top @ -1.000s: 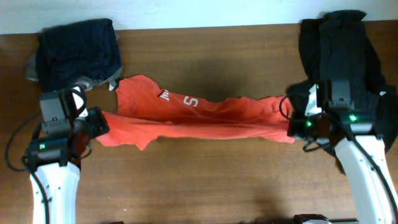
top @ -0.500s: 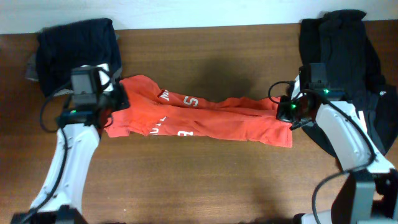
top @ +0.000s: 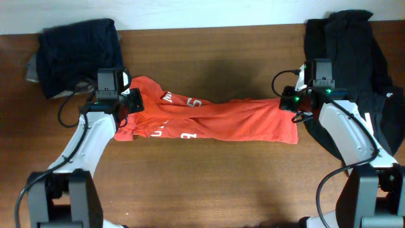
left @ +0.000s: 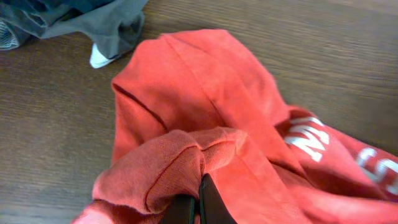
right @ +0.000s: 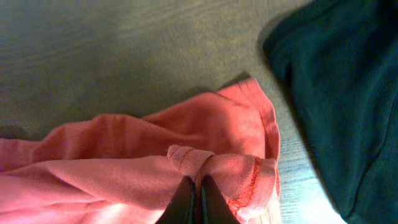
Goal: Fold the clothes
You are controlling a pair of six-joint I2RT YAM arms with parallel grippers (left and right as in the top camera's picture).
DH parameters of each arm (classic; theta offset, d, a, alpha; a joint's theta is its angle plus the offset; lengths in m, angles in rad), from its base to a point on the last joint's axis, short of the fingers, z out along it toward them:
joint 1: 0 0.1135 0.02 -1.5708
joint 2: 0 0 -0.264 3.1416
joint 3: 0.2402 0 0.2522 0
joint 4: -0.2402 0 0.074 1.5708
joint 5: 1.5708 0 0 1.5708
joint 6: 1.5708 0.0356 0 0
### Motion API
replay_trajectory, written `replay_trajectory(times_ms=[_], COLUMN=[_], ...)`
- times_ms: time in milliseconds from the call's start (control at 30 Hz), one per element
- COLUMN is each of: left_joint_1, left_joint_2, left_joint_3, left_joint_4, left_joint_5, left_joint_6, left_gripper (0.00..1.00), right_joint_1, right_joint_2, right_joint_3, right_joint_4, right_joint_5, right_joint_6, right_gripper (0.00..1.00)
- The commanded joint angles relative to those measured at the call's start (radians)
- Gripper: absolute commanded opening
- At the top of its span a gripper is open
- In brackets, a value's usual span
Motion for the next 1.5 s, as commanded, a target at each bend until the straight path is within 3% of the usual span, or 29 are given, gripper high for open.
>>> replay_trajectory(times_ms=[0,133,200,233,267,300,333,533,700,900,1100,1467], left_joint_1=[0.0,0.0,0.0,0.001,0.001,0.001,0.001,0.026,0.05,0.083,0.09,0.09], left_joint_2=[0.035,0.058,0.066,0.067,0.067,0.067,0.066,0.06,0.055,0.055,0.053,0.054], left_joint_3=[0.015,0.015,0.015,0.015,0.015,0.015,0.018,0.095,0.229,0.371,0.475,0.478], left_joint_4=[0.023,0.054,0.059,0.06,0.061,0.064,0.067,0.002,-0.169,-0.351,-0.481,-0.499], left_joint_5=[-0.045,-0.045,-0.045,-0.047,-0.061,-0.077,-0.093,-0.089,-0.086,-0.084,-0.056,-0.059], left_joint_6=[0.012,0.012,0.012,0.012,0.012,0.012,0.012,0.012,0.013,0.019,0.155,0.158], left_gripper=[0.01,0.01,0.2,0.38,0.56,0.66,0.76,0.96,0.99,0.99,0.99,0.99], right_joint_1=[-0.002,-0.002,-0.003,-0.003,-0.003,-0.003,-0.003,-0.003,-0.004,-0.018,-0.068,-0.089], right_joint_2=[0.013,0.047,0.07,0.079,0.087,0.091,0.092,0.09,0.089,0.108,0.146,0.148], right_joint_3=[0.017,0.017,0.017,0.017,0.017,0.017,0.018,0.096,0.207,0.198,0.143,0.062], right_joint_4=[0.017,0.022,0.027,0.029,0.034,0.04,0.048,-0.061,-0.259,-0.372,-0.381,-0.297], right_joint_5=[0.006,0.013,0.013,0.013,0.013,0.013,0.01,0.009,0.009,0.013,0.016,0.005], right_joint_6=[-0.009,-0.009,-0.009,-0.009,-0.009,-0.009,-0.009,-0.013,-0.013,-0.034,-0.062,-0.121], right_gripper=[0.04,0.04,0.04,0.07,0.17,0.36,0.43,0.59,0.64,0.7,0.72,0.71])
